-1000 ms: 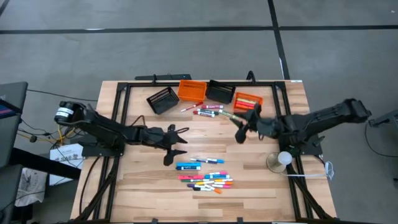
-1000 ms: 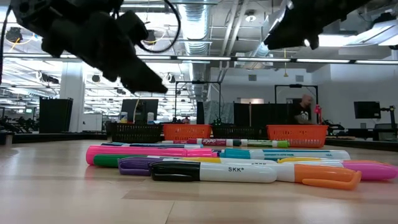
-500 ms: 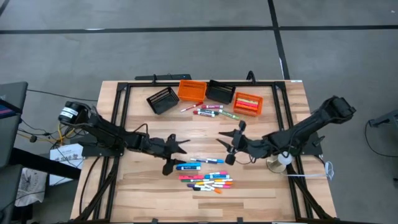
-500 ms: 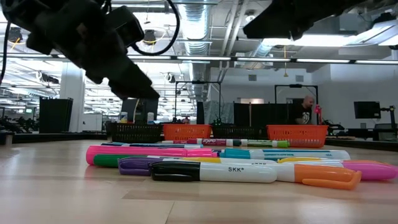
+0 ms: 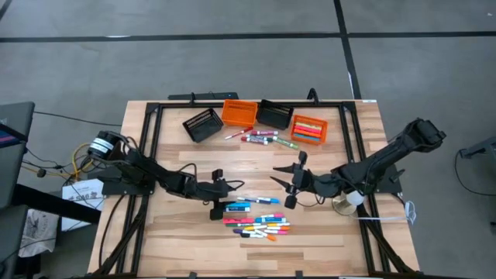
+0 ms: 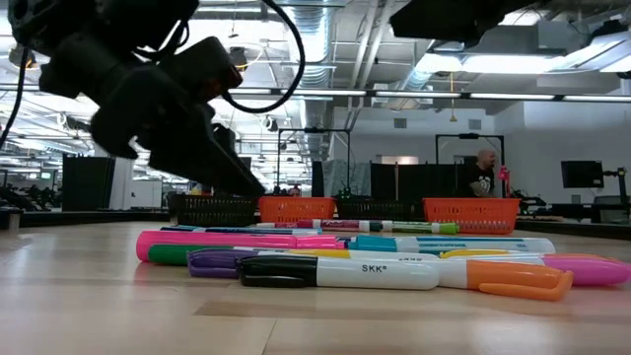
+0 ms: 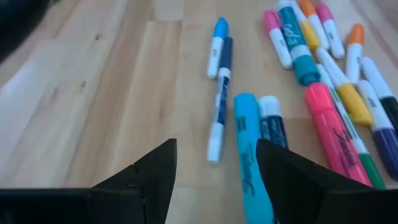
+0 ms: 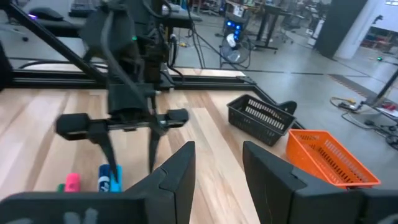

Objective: Pick & Place Markers
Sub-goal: Put the large light blue highlighter into the right orange bin

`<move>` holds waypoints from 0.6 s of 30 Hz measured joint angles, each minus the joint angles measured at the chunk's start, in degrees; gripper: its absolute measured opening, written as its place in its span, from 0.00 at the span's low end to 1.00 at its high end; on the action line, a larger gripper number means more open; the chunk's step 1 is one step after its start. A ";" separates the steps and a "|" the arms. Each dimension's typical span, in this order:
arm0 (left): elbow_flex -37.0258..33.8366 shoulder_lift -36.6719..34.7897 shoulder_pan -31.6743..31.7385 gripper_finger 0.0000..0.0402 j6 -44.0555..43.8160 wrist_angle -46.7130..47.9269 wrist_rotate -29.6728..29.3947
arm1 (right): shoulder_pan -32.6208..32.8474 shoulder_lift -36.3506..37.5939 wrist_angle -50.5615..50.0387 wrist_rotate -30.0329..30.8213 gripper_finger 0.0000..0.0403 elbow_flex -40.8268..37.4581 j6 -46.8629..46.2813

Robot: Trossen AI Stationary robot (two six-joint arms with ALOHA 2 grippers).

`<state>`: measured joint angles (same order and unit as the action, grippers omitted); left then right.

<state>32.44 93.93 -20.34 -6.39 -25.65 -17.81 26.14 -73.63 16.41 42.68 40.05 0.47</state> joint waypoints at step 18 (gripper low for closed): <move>0.34 0.80 -2.47 0.55 -1.60 0.86 -2.80 | 0.24 0.25 -0.06 0.73 0.30 -0.02 0.02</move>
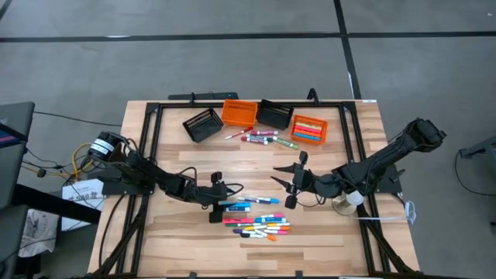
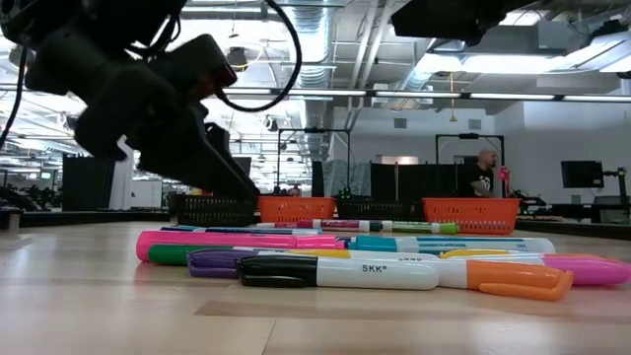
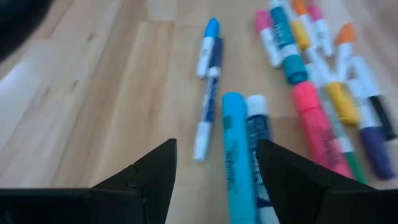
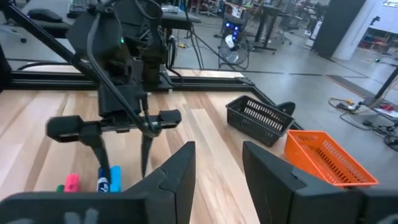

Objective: Pick & Place Markers
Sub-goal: Put the large light blue highlighter into the right orange bin

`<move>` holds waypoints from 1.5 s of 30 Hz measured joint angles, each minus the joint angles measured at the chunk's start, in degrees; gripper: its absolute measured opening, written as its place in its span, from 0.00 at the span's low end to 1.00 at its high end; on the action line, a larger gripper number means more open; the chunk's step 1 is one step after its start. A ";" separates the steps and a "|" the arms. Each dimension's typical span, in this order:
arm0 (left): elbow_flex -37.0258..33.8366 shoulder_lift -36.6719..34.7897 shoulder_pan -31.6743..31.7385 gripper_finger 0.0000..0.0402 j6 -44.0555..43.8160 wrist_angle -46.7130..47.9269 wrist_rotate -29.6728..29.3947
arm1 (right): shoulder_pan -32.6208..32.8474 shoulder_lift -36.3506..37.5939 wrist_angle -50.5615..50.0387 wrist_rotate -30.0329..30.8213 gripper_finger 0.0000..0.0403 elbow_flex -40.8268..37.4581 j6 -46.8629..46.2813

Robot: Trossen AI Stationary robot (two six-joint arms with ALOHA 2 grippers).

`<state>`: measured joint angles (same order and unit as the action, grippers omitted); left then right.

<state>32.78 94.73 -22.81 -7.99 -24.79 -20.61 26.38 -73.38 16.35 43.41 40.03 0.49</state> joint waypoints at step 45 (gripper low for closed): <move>0.08 6.30 1.06 0.27 -0.83 -0.56 0.62 | 1.26 0.00 0.05 -0.12 0.30 -0.02 -0.48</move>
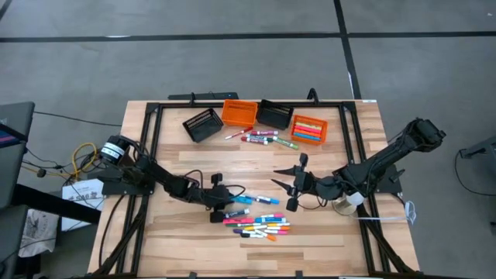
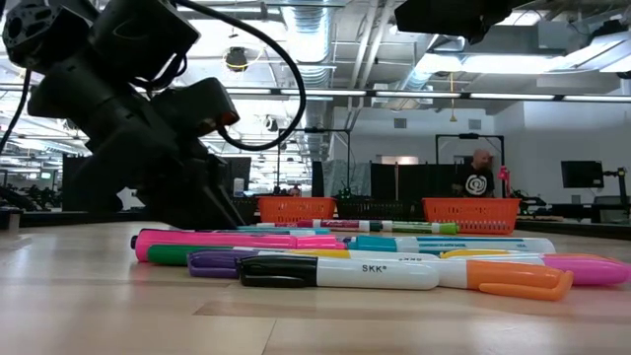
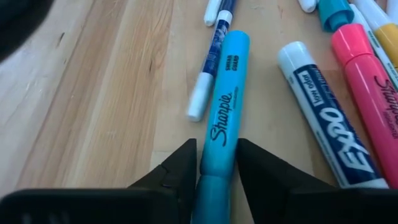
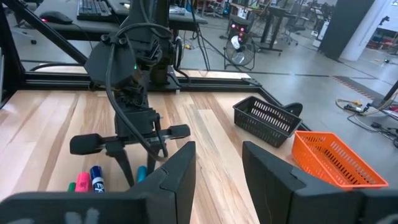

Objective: Pick & Place Markers
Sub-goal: Put the large light blue highlighter into the right orange bin

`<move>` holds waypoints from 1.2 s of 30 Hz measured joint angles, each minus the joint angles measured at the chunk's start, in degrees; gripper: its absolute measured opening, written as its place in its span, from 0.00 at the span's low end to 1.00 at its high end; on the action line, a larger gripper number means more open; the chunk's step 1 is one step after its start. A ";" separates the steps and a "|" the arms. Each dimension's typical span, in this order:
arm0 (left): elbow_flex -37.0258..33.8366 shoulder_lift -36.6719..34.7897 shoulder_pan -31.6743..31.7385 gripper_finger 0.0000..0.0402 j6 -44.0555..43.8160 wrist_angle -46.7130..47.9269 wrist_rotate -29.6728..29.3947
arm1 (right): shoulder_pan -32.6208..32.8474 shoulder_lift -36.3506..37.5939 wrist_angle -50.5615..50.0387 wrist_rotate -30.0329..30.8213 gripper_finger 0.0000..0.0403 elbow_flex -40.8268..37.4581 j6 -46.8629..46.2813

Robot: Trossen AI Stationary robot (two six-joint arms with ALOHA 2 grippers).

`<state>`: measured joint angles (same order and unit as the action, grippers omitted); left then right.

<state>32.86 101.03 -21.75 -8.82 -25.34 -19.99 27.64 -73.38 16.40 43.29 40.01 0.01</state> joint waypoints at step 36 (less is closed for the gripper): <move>-0.09 -12.96 -2.21 0.22 -0.02 -0.88 -0.13 | -1.12 -2.54 1.21 -12.16 0.37 -0.06 -1.61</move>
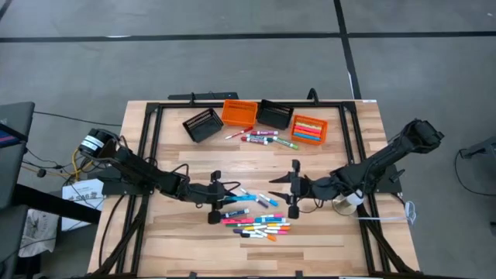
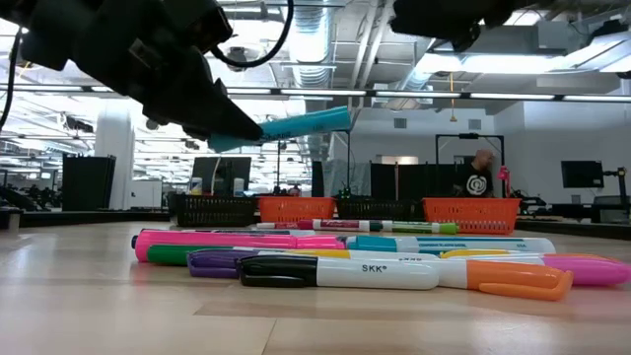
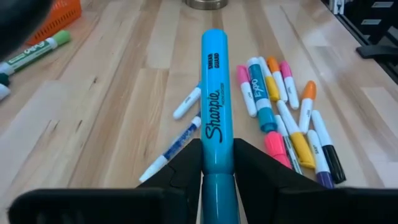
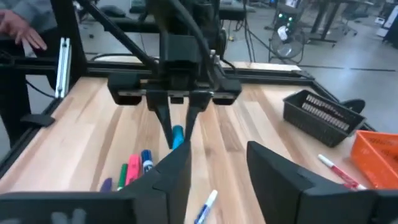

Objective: Pick & Place Markers
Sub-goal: Put the large light blue highlighter into the right orange bin

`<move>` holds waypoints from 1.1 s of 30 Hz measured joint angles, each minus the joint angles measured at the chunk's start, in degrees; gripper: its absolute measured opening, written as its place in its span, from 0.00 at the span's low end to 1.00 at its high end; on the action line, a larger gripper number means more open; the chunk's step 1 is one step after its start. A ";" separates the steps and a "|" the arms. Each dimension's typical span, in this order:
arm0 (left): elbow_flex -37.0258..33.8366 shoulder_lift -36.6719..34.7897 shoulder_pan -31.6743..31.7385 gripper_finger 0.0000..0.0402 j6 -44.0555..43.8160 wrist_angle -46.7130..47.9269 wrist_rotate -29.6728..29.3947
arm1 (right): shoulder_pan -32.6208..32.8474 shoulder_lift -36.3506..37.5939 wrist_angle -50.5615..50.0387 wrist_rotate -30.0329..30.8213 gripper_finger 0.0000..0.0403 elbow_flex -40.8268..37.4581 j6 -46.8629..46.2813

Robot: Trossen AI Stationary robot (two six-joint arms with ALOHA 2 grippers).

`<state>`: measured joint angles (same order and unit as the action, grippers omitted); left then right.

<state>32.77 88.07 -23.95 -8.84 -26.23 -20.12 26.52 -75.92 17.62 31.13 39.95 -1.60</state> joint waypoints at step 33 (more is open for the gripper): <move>0.07 0.02 -0.14 0.22 10.10 -16.67 5.27 | -2.90 -13.31 5.76 -10.41 0.56 5.41 7.69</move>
<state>32.84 88.09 -24.09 1.26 -42.90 -14.85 23.62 -89.23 23.38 20.72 45.36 6.10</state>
